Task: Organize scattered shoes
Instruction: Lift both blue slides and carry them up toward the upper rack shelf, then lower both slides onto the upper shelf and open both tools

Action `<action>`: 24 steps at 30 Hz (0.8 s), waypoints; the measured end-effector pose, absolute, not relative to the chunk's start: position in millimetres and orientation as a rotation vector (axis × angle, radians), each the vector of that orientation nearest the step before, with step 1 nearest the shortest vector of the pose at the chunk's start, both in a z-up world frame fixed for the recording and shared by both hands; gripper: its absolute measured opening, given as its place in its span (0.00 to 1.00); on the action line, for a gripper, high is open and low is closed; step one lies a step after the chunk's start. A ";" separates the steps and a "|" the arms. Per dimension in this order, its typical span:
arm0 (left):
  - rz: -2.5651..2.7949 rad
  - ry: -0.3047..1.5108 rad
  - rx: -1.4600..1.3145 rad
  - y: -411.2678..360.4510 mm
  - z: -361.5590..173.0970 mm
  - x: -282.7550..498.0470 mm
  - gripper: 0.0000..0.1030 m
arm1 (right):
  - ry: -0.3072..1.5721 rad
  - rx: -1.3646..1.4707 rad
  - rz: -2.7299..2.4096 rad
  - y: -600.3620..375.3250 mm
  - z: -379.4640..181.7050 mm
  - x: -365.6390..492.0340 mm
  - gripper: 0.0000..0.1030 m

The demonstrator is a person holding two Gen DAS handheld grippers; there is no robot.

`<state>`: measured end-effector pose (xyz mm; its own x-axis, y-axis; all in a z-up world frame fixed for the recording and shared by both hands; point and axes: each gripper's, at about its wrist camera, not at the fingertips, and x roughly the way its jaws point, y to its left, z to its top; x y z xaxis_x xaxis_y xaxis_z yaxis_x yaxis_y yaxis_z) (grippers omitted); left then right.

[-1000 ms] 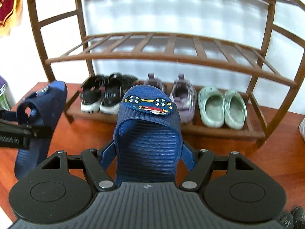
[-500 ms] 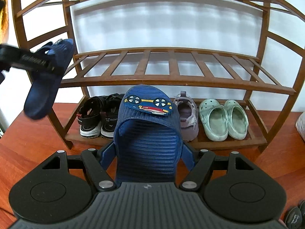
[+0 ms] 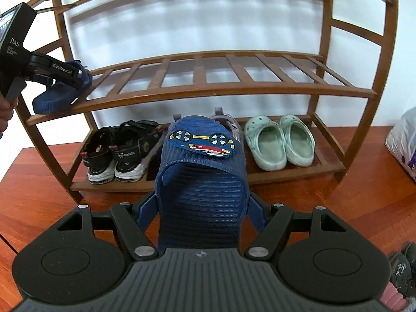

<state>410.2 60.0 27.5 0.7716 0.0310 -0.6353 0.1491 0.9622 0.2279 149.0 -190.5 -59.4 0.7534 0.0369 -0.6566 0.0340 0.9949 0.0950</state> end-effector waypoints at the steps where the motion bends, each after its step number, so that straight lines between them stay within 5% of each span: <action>1: -0.066 0.687 0.274 60.1 27.3 410.4 0.77 | 0.719 0.107 -0.001 -191.0 -60.1 149.4 0.75; 24: -0.153 0.628 0.181 74.2 49.5 339.7 0.91 | 0.683 0.076 0.043 -176.2 -38.4 155.8 0.75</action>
<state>339.7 74.2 49.5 0.7989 -0.0867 -0.5951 0.1962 0.9730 0.1217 155.8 -176.2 -38.4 0.7749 0.0647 -0.6287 -0.0148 0.9963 0.0843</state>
